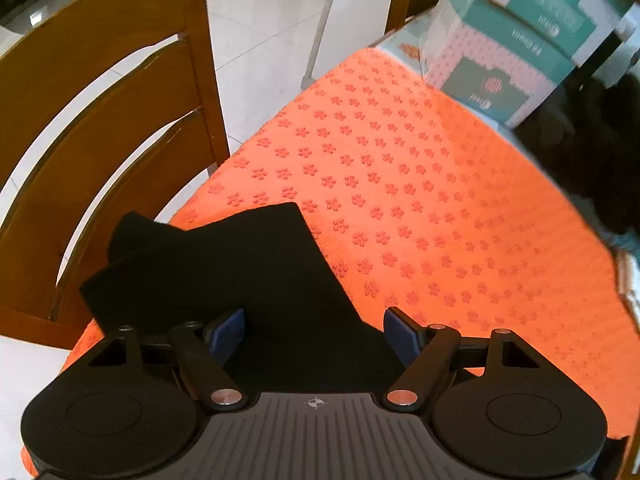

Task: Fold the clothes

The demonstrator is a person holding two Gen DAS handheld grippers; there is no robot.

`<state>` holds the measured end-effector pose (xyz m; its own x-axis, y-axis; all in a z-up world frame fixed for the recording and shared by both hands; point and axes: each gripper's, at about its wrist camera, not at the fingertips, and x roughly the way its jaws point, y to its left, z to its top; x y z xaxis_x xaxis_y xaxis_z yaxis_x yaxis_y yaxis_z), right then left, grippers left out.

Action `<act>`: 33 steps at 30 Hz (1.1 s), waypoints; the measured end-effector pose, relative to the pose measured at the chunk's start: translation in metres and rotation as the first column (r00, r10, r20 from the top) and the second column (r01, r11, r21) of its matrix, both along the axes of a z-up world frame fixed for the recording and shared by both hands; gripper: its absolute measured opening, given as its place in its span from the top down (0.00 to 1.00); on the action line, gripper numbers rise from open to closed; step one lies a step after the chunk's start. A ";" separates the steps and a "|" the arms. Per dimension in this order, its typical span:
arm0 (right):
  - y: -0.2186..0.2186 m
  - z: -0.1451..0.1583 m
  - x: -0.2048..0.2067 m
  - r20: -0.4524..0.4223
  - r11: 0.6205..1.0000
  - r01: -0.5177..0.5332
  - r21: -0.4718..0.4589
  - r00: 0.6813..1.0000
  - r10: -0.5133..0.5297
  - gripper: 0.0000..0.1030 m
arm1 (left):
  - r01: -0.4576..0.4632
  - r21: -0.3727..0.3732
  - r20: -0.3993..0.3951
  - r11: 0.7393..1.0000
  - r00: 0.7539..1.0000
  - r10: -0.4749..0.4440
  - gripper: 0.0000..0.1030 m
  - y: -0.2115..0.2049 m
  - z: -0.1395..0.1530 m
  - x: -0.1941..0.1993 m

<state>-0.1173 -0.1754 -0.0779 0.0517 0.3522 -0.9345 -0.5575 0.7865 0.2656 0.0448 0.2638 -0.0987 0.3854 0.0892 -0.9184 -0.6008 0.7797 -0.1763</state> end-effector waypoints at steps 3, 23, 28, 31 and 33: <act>-0.019 0.015 0.009 0.047 0.995 0.095 0.010 0.994 -0.095 0.92 | 0.012 0.032 -0.036 0.999 0.999 -0.011 0.24 -0.006 -0.010 0.012; -0.122 0.010 0.080 0.248 0.813 0.581 -0.039 0.794 -0.555 0.44 | -0.054 0.077 0.054 0.996 0.997 0.050 0.87 -0.005 -0.005 -0.028; -0.093 0.002 0.082 0.322 0.899 0.410 -0.152 0.881 -0.347 0.31 | -0.130 -0.017 0.106 0.991 0.986 0.131 0.87 0.014 0.012 -0.061; -0.079 -0.001 0.082 0.352 0.925 0.315 -0.214 0.908 -0.227 0.31 | -0.171 -0.075 0.129 0.982 0.975 0.180 0.88 0.026 0.023 -0.087; -0.073 -0.004 0.082 0.385 0.930 0.268 -0.253 0.910 -0.157 0.33 | -0.205 -0.105 0.135 0.973 0.966 0.218 0.89 0.033 0.028 -0.105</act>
